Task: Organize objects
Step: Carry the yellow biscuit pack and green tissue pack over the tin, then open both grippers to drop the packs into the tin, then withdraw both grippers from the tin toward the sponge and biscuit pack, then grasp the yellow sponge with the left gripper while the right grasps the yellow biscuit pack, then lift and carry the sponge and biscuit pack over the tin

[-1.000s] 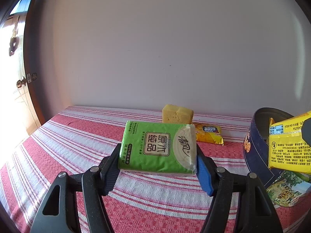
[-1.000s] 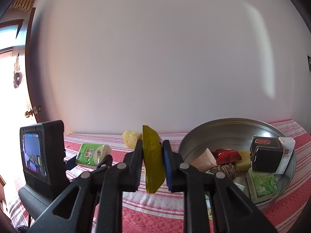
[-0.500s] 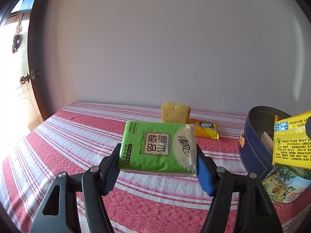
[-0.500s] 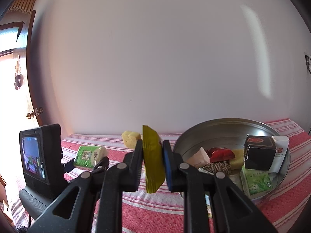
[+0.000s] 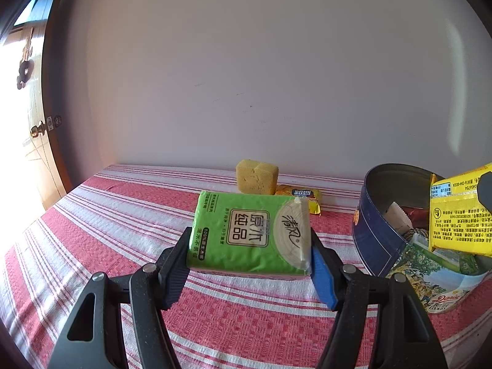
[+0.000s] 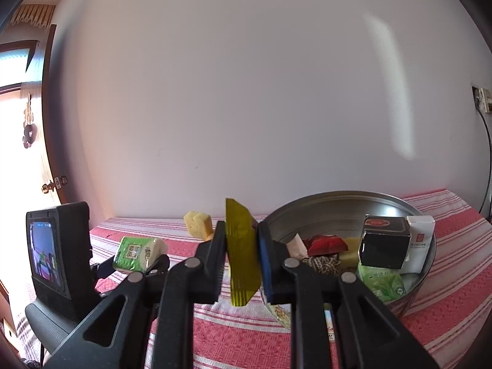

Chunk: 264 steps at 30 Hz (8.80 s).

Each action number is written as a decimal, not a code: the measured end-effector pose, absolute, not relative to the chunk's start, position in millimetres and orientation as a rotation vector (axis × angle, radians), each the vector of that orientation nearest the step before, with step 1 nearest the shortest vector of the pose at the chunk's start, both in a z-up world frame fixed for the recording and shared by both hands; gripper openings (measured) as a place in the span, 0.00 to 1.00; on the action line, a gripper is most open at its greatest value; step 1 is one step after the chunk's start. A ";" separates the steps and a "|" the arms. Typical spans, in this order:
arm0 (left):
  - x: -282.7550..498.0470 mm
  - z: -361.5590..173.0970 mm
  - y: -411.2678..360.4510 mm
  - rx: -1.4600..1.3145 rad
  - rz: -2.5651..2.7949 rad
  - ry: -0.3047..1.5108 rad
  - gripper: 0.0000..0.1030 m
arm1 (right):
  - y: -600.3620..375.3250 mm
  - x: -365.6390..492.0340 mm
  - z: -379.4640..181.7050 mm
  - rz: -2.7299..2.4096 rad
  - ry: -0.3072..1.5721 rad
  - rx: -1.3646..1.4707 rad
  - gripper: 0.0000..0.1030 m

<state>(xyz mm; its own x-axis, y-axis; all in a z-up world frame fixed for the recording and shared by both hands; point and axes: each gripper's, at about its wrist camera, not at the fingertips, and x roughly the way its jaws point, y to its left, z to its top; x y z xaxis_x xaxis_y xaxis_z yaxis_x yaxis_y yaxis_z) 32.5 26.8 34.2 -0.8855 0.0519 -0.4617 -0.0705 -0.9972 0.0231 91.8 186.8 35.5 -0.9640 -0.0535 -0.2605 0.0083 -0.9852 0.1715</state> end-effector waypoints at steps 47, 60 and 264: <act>38.6 77.0 176.4 -0.567 2.703 0.092 0.68 | 317.1 74.1 63.3 -3.339 -0.287 0.435 0.19; 4.0 51.7 194.6 -0.685 2.717 0.165 0.68 | 321.3 14.6 49.7 -3.247 -0.206 0.637 0.19; 17.4 38.8 5.5 -0.661 3.018 0.108 0.58 | 104.6 70.3 35.3 -3.333 0.031 0.534 0.71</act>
